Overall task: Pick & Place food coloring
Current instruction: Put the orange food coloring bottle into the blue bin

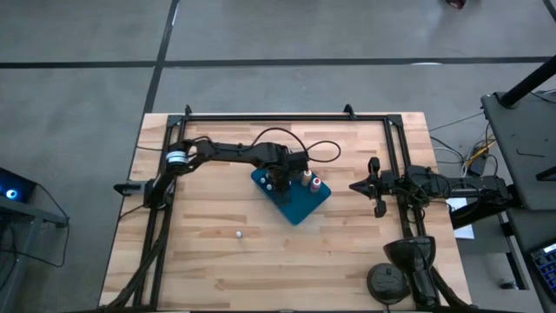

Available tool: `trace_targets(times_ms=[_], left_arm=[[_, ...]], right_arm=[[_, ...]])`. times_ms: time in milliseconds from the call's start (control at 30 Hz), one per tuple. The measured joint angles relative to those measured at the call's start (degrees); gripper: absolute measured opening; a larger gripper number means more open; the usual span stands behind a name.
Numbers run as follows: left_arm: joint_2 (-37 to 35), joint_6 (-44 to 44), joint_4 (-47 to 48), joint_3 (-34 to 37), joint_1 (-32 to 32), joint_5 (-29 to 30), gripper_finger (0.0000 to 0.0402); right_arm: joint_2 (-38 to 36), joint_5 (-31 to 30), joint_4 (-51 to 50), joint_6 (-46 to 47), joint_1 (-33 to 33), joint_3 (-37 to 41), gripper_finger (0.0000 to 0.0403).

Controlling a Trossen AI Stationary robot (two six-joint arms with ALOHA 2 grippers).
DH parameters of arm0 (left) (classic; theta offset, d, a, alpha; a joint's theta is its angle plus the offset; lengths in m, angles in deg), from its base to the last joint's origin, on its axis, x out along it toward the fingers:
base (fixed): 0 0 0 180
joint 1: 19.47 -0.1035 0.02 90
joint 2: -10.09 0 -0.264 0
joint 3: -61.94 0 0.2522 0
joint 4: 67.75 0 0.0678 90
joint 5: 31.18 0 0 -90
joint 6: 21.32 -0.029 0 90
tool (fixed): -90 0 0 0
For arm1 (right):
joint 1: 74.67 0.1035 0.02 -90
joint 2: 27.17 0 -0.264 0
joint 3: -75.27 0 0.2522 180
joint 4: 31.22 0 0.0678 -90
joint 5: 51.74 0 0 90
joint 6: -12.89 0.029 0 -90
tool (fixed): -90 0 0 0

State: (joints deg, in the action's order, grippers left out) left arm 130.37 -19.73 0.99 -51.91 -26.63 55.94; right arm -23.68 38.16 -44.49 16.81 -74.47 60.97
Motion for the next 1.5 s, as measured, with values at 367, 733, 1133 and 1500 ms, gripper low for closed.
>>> trace_targets(times_ms=[367, 733, 1133, 1500], left_arm=[[1.1, -0.1, -0.3, 0.0, -0.5, 0.4, 0.0042], [1.1, 0.0, -2.1, 2.5, -1.2, 0.4, 0.0042], [1.1, 0.1, -4.0, 3.5, -1.2, 0.4, 0.0042], [1.1, 0.1, -4.0, 3.5, -1.4, -0.3, 0.0050]], right_arm=[[0.0, 0.0, 0.0, 0.1, 0.0, 0.0, 0.0009], [0.0, 0.0, 0.0, 0.0, 0.0, 0.0, 0.0009], [0.0, 0.0, 0.0, 0.1, 0.0, 0.0, 0.0009], [0.0, 0.0, 0.0, 0.0, 0.0, 0.0, 0.0009]])
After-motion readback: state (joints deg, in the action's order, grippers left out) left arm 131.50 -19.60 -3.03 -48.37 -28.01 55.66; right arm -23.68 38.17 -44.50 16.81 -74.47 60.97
